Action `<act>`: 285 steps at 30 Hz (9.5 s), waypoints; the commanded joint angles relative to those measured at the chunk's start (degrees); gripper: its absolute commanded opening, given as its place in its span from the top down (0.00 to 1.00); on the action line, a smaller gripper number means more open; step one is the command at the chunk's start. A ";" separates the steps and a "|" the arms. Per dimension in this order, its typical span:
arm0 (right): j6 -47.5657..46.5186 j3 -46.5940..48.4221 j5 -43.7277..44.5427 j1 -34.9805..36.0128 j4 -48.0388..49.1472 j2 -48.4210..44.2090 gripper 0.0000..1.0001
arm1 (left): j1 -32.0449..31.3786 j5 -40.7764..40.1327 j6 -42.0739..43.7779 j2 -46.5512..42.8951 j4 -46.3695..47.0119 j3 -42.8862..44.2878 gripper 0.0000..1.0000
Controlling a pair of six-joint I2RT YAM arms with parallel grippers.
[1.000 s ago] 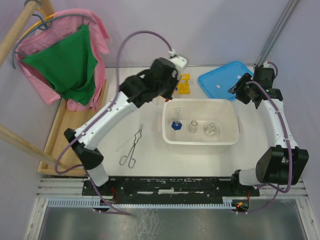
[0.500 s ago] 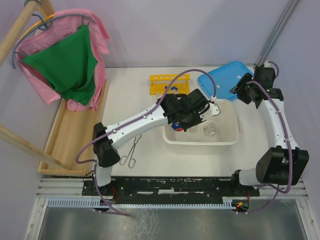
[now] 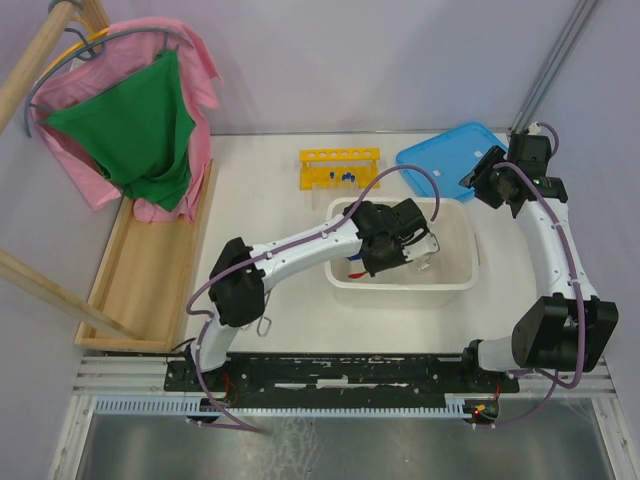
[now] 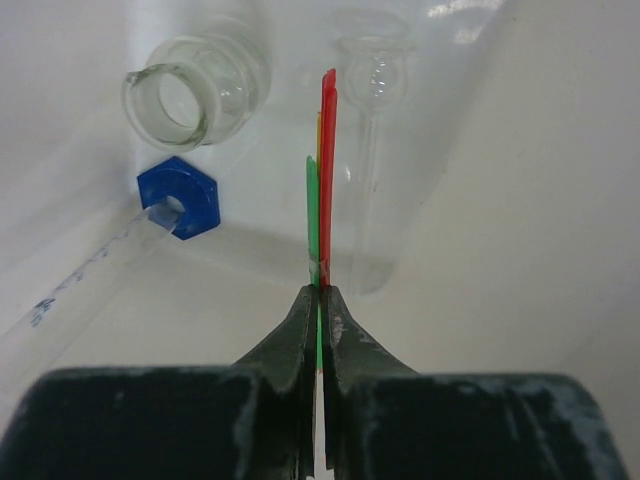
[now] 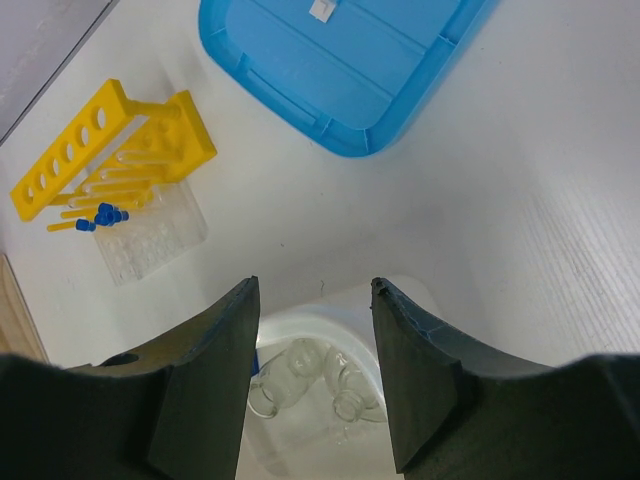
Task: Organize the chemistry lab equipment
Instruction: Place the chemistry item in the storage box, then pick up the chemistry item at the center of the board, then place the chemistry item in the storage box.
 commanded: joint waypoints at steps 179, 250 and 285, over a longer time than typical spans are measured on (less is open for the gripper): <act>0.65 -1.05 -3.66 2.88 7.18 4.64 0.43 | 44.22 4.20 -26.21 -21.59 26.22 -56.13 0.75; 0.75 -4.01 -5.57 2.83 7.71 3.49 0.43 | -1.92 0.62 -0.88 5.78 8.23 -6.41 0.97; 0.85 -5.20 -6.63 2.81 8.47 2.74 0.43 | -1.88 -3.07 -5.82 7.39 3.99 -3.20 0.61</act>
